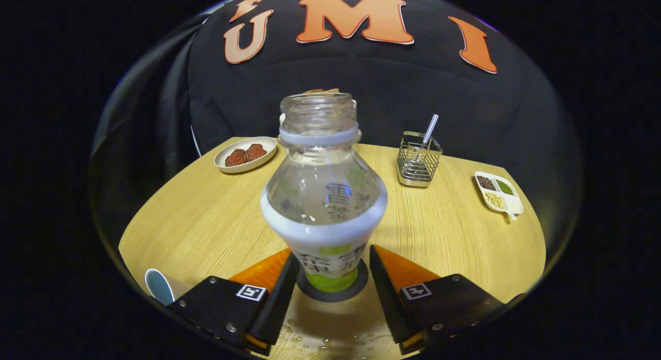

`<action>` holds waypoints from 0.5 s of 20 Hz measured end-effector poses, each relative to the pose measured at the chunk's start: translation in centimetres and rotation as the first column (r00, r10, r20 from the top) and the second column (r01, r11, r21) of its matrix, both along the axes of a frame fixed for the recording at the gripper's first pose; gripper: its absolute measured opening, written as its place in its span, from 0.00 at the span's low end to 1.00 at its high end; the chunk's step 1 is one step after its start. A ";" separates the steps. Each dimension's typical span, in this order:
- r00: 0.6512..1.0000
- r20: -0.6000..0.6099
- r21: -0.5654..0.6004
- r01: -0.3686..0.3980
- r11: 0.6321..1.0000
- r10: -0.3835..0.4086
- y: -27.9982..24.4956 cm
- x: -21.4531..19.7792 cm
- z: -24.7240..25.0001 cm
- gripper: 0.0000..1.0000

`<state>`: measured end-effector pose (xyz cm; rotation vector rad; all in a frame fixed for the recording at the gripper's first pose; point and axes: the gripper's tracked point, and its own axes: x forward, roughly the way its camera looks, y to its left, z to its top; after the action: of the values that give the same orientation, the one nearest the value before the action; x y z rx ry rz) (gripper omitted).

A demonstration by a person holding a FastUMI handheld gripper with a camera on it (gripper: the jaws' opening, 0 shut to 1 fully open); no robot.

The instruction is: Take the bottle from table, then pour the juice into the cup, finally place the bottle on the coaster

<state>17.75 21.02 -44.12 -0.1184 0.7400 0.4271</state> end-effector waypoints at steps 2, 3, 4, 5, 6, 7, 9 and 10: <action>1.000 0.004 -0.001 0.000 1.000 0.000 -0.2 -0.8 1.2 0.95; 1.000 0.010 0.007 -0.001 1.000 0.001 -0.3 -1.3 2.2 0.97; 1.000 0.022 0.015 0.003 1.000 -0.003 -0.6 -1.6 3.4 0.98; 0.999 0.035 0.020 0.006 1.000 -0.007 -1.0 -2.0 4.7 0.98; 0.998 0.053 0.017 0.013 1.000 -0.014 -1.5 -2.3 5.9 0.97; 0.997 0.074 -0.007 0.028 1.000 -0.027 -2.5 -2.4 7.3 0.97; 0.990 0.135 -0.029 0.041 0.999 -0.037 -3.9 -2.4 11.0 0.98; 0.985 0.165 -0.027 0.049 0.998 -0.044 -4.6 -2.5 12.9 0.98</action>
<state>15.21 16.41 -31.18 -0.1631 0.5863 0.3571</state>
